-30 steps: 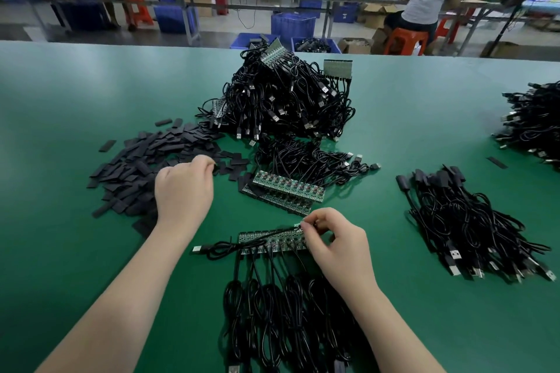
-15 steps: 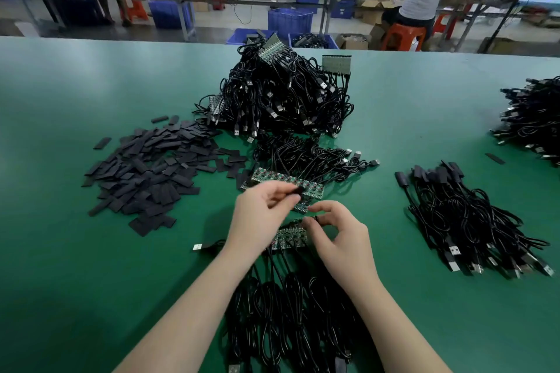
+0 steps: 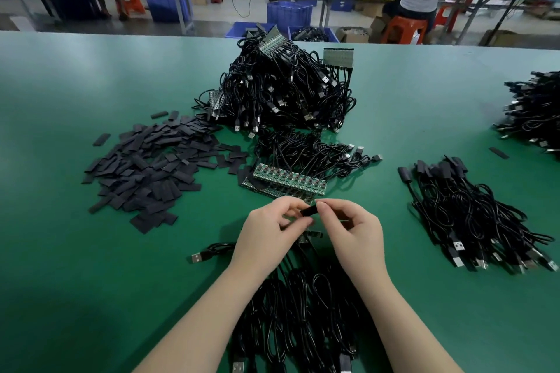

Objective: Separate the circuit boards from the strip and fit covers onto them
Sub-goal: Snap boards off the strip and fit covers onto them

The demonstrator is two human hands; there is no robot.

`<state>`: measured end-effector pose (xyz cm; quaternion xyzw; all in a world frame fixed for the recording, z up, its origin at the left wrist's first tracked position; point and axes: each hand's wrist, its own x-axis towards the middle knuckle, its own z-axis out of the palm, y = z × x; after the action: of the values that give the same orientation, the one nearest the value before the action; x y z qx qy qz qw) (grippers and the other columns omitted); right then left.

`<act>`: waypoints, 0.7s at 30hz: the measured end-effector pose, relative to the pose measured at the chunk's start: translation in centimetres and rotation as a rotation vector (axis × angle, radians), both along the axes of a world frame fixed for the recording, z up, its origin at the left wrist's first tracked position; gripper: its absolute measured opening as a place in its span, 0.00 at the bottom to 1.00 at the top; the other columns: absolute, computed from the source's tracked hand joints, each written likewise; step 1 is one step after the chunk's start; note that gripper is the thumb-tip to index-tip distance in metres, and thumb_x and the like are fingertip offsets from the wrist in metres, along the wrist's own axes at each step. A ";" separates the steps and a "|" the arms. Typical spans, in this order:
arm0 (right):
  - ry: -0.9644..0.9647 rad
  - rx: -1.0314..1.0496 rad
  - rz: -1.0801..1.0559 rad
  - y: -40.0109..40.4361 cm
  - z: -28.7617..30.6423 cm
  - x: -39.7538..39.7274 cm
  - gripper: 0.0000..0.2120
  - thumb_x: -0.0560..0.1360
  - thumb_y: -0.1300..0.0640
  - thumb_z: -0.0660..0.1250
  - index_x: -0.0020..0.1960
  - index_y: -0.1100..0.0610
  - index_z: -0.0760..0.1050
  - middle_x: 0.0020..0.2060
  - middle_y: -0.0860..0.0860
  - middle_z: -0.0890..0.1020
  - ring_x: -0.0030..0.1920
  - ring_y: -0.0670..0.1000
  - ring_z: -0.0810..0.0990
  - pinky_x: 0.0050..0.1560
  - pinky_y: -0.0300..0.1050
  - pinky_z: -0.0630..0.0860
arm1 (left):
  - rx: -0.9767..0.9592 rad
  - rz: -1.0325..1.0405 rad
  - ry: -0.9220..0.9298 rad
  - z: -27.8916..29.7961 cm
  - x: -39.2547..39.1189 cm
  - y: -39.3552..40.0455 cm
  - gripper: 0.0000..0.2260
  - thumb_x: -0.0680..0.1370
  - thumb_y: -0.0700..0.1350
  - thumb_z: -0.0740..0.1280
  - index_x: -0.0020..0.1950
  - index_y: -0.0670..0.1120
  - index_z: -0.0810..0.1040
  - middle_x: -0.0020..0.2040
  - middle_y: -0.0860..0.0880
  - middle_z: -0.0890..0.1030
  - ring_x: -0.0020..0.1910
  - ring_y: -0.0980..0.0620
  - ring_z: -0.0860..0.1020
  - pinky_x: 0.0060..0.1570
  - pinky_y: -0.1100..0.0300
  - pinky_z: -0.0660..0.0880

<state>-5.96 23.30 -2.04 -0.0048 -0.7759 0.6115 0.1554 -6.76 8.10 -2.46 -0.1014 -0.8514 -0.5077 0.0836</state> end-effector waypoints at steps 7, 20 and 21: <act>-0.071 -0.125 0.106 -0.1 0.2 0.1 0.10 0.74 0.59 0.74 0.46 0.44 0.85 0.40 0.43 0.86 0.41 0.41 0.83 0.43 0.31 0.76 | 0.011 0.013 0.021 -0.2 0.0 0.0 0.07 0.75 0.50 0.72 0.44 0.65 0.80 0.40 0.66 0.81 0.38 0.64 0.80 0.39 0.69 0.76; -0.047 -0.166 0.108 0.0 0.0 0.1 0.12 0.73 0.60 0.75 0.48 0.43 0.85 0.33 0.46 0.81 0.33 0.41 0.75 0.37 0.32 0.73 | 0.098 0.020 0.003 -0.1 0.2 -0.1 0.15 0.73 0.48 0.74 0.53 0.67 0.79 0.43 0.64 0.84 0.40 0.64 0.82 0.46 0.66 0.78; -0.046 -0.158 0.119 0.1 0.1 0.1 0.13 0.73 0.60 0.75 0.49 0.42 0.85 0.34 0.48 0.82 0.34 0.42 0.76 0.37 0.33 0.74 | 0.099 0.021 0.005 -0.1 0.2 -0.1 0.16 0.73 0.47 0.74 0.53 0.67 0.79 0.44 0.64 0.84 0.41 0.64 0.82 0.46 0.66 0.78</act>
<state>-5.88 23.35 -1.99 0.0148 -0.7274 0.6787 0.1002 -6.51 7.96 -2.57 -0.0896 -0.8262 -0.5480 0.0957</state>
